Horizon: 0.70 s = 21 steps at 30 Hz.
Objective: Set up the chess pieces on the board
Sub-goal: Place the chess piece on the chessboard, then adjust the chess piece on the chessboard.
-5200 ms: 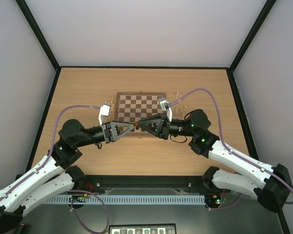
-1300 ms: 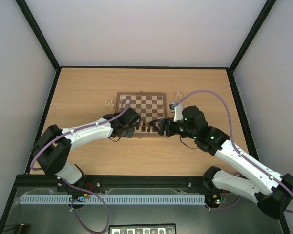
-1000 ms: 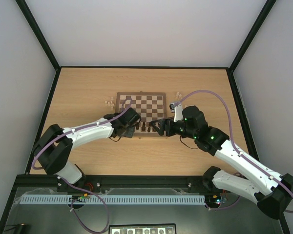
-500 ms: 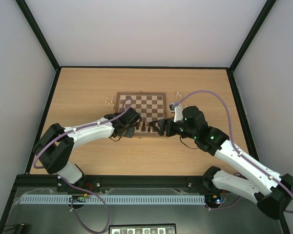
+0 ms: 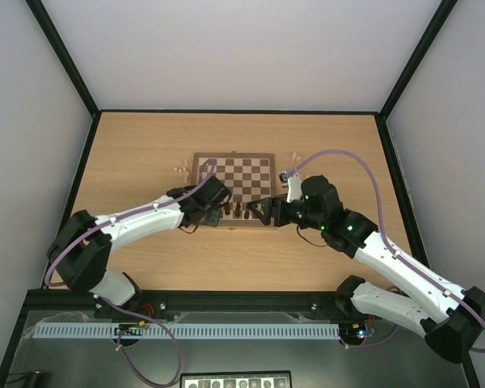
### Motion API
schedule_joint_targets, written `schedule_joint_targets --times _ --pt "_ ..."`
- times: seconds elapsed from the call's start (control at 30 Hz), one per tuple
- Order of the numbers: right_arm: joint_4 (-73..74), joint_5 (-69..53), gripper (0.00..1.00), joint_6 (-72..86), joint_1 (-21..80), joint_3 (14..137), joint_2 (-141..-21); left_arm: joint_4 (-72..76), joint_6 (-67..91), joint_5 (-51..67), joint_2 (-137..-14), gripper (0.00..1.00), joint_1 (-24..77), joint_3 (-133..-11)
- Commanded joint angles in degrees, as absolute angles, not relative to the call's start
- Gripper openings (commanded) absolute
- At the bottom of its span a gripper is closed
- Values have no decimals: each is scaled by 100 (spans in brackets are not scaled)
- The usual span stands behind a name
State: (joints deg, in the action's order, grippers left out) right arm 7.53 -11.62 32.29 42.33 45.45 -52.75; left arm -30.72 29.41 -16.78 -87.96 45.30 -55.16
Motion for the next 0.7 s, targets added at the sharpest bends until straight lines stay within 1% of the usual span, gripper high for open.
schedule_joint_targets --times 0.0,0.07,0.13,0.17,0.3,0.37,0.67 --pt "609 -1291 78 3202 4201 4500 -5338 -3421 3014 -1827 -8155 26 4555 -5832" --pt "577 -1316 78 3223 4199 4507 -5358 -3531 3052 -1828 -7943 29 4589 -5926" --pt "569 -1342 78 3240 4198 4510 -5378 -3688 3121 -1864 -7676 29 4648 -5971" --pt "556 -1344 78 3251 4198 4509 -5379 -3751 3180 -1879 -7548 27 4670 -5953" --pt "545 -1345 78 3276 4197 4509 -5396 -3919 3527 -1860 -7043 9 4733 -5598" --pt "540 -1353 78 3287 4201 4517 -5405 -3869 3719 -1807 -6819 6 4757 -5281" --pt "558 -1372 78 3289 4196 4476 -5427 -3124 4548 -1820 -6298 5 4823 -3934"
